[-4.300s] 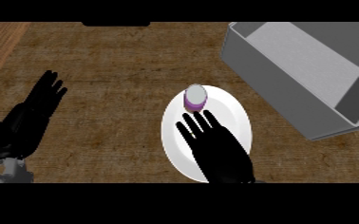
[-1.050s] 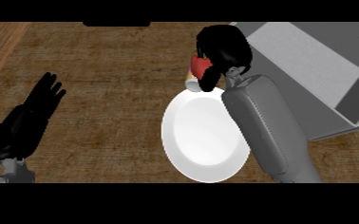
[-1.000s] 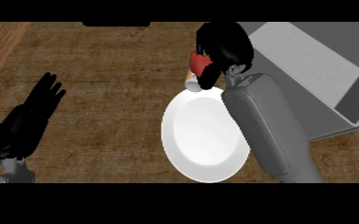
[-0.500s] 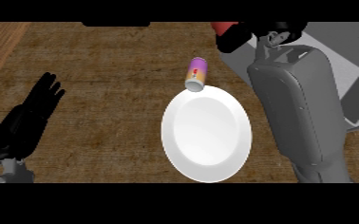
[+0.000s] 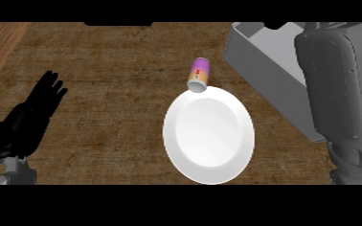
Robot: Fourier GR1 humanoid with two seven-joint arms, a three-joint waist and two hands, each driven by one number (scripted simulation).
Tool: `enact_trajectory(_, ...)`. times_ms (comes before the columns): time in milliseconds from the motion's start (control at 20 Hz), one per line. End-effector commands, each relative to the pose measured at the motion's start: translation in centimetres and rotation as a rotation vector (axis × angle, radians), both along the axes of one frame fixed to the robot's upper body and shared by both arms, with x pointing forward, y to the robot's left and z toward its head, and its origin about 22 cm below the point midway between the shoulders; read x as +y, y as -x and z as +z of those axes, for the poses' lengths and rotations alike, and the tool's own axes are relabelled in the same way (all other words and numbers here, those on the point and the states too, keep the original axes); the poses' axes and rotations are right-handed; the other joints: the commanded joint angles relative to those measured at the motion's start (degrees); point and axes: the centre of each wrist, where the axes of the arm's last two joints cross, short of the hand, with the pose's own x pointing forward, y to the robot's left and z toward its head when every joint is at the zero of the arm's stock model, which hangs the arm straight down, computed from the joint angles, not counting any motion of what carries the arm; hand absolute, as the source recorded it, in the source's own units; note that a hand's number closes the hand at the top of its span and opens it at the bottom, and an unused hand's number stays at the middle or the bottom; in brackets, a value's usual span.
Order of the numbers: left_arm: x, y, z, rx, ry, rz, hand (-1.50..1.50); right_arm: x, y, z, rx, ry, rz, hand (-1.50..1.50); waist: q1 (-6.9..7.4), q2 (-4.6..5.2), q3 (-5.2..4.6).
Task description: Pick the bell pepper from the plate and place it in the cardboard box
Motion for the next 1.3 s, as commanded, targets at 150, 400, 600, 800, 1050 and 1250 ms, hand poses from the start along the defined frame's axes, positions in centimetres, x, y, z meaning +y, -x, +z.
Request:
enact_trajectory(150,-1.0,0.0,-0.7,0.01,0.008,0.019,0.0,-3.9,-2.6,-2.8,-0.008,-0.001,0.018,1.5,0.33,0.11,0.02)
enact_trajectory(400,-0.3,0.0,0.5,0.004,0.012,-0.021,0.0,-8.4,-4.2,-4.8,-0.004,-0.009,0.024,1.5,0.59,0.26,0.03)
enact_trajectory(600,0.1,-1.0,0.8,0.002,0.003,0.001,0.0,-9.3,-5.0,-9.9,0.038,-0.018,0.022,1.5,0.84,0.53,0.04)
enact_trajectory(800,-0.3,-0.5,0.3,0.003,0.009,0.0,0.0,-8.6,-6.0,-10.9,0.171,-0.087,0.017,1.5,0.95,0.45,0.03)
enact_trajectory(1050,-1.8,-1.5,1.9,-0.023,-0.003,-0.016,0.0,-11.1,-5.7,-14.4,0.313,-0.185,-0.103,-1.5,1.04,0.5,0.08)
enact_trajectory(1250,-1.9,0.3,0.6,0.005,0.011,-0.008,0.0,-11.5,-5.3,-16.0,0.3,-0.2,0.014,-1.5,0.72,0.2,0.06)
